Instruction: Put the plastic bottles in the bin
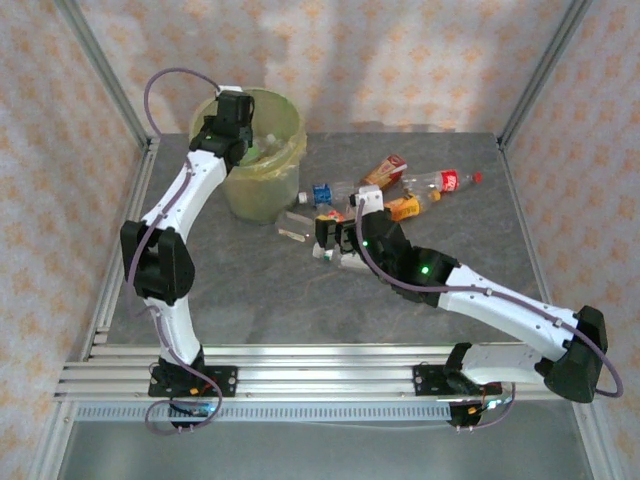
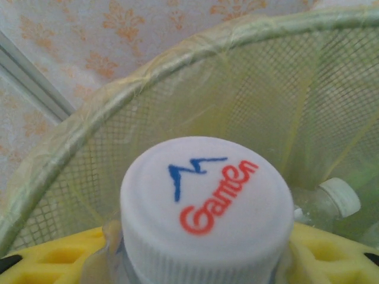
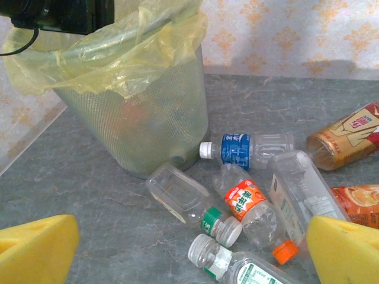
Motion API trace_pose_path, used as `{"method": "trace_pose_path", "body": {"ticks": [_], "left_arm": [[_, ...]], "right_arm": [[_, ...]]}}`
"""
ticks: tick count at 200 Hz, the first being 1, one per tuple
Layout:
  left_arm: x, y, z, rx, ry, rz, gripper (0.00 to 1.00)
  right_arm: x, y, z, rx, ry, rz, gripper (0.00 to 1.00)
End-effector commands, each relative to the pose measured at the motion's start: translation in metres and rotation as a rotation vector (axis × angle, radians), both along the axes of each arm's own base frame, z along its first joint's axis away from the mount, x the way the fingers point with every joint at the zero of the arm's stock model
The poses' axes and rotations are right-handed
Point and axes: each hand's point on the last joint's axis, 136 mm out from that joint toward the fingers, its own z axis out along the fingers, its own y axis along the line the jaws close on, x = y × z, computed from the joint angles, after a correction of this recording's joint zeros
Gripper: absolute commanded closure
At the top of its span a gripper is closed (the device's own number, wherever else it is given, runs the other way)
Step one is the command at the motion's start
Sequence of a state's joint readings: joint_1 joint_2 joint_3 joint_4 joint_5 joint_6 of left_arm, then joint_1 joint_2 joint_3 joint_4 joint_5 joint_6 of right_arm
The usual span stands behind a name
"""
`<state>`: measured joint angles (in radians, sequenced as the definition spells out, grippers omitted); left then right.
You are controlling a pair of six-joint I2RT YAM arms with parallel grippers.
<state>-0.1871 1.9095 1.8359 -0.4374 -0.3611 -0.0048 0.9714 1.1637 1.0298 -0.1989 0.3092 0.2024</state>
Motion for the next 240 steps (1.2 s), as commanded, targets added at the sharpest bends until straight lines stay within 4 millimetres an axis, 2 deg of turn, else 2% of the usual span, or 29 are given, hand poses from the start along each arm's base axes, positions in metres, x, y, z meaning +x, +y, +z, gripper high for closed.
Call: {"method": "trace_pose_path", "body": {"ticks": [1,28,74,84,116,169,203,240], "left_arm": [[-0.014,0.021,0.01,0.048,0.034,0.079,0.31],[-0.014,0.02,0.011,0.039,0.037,0.075,0.2],[-0.019,0.016,0.028,0.0,0.007,0.055,0.15],[-0.021,0.014,0.035,-0.016,-0.009,0.048,0.15],[-0.026,0.012,0.053,-0.051,-0.056,0.038,0.2],[-0.036,0.007,0.079,-0.106,-0.111,0.018,0.22],[-0.05,0.0,0.098,-0.171,-0.152,-0.02,0.22],[-0.076,-0.005,0.117,-0.255,-0.206,-0.052,0.21]], "right_arm": [[0.004,-0.011,0.013,0.009,-0.012,-0.057,0.01],[0.005,-0.01,0.012,0.004,-0.005,-0.06,0.01],[0.008,-0.015,0.012,-0.007,0.002,-0.097,0.01],[0.011,-0.014,0.003,-0.031,0.019,-0.107,0.01],[0.014,-0.014,0.0,-0.041,0.036,-0.123,0.01],[0.02,-0.02,-0.004,-0.065,0.061,-0.162,0.01],[0.028,-0.028,-0.023,-0.142,0.137,-0.21,0.01],[0.035,-0.022,-0.048,-0.289,0.22,-0.213,0.01]]}}
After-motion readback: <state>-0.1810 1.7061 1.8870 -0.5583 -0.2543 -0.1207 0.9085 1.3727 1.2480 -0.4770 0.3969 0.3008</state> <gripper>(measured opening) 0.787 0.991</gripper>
